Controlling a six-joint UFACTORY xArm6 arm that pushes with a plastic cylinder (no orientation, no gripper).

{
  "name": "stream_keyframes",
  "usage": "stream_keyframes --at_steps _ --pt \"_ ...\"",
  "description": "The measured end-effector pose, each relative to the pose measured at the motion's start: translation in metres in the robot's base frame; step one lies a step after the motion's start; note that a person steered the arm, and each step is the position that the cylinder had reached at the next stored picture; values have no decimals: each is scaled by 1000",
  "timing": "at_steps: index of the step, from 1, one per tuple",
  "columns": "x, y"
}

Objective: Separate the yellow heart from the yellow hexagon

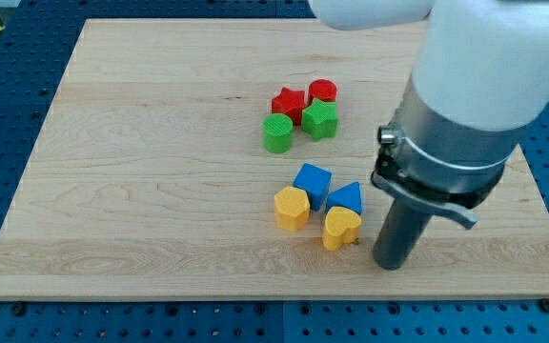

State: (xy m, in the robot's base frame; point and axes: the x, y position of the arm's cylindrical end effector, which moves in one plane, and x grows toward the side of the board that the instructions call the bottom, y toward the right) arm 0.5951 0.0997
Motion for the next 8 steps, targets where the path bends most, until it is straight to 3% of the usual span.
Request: stream_keyframes --at_steps 2,3,5,8 --pt "-3 -109" --pt "-25 -134" --pt "-53 -107" --pt "-28 -36"
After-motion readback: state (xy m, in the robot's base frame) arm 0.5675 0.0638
